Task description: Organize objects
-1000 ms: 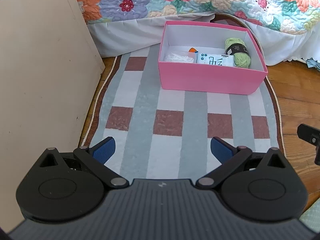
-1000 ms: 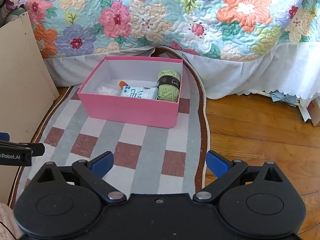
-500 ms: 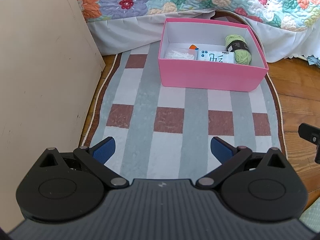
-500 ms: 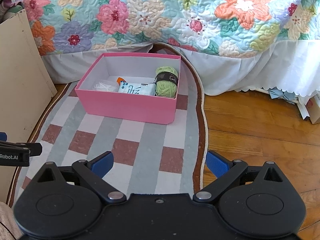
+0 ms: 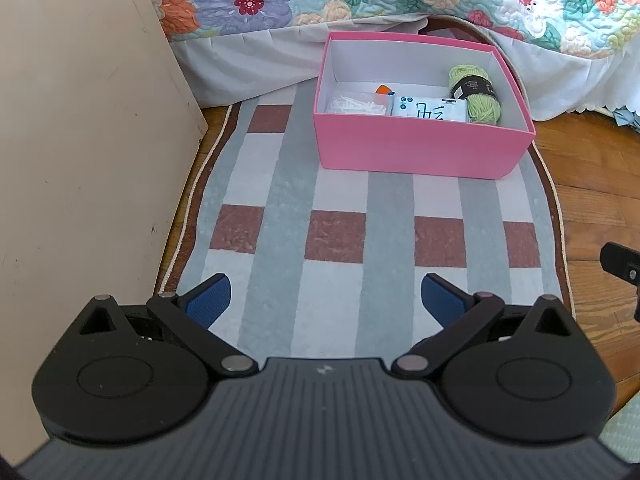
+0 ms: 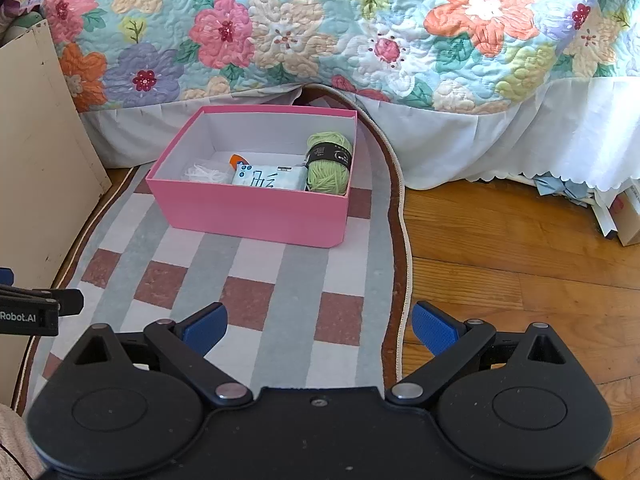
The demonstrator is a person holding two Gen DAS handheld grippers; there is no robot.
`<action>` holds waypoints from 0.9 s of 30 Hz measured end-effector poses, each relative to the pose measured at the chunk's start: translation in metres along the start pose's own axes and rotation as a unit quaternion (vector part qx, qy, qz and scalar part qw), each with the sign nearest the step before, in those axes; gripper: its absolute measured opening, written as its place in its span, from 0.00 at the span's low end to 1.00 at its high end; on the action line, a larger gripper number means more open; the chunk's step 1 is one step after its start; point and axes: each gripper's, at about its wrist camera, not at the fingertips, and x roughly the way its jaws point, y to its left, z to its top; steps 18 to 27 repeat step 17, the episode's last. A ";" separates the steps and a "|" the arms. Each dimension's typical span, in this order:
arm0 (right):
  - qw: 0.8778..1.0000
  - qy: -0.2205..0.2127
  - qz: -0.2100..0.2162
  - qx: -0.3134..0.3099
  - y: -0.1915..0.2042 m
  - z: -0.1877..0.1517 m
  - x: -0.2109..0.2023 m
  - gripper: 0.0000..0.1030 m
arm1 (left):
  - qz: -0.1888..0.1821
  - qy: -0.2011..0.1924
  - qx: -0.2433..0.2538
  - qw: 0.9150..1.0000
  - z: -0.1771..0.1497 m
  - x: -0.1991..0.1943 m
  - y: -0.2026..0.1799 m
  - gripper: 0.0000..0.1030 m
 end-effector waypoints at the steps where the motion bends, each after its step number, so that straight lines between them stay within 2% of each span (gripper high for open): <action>1: 1.000 0.000 0.000 0.000 0.000 0.000 0.000 0.97 | -0.001 0.000 0.000 1.000 0.000 0.000 0.000 1.00; 27: 1.000 0.000 0.001 -0.001 -0.003 0.000 0.000 0.97 | -0.006 0.000 0.006 1.000 0.001 -0.001 0.000 1.00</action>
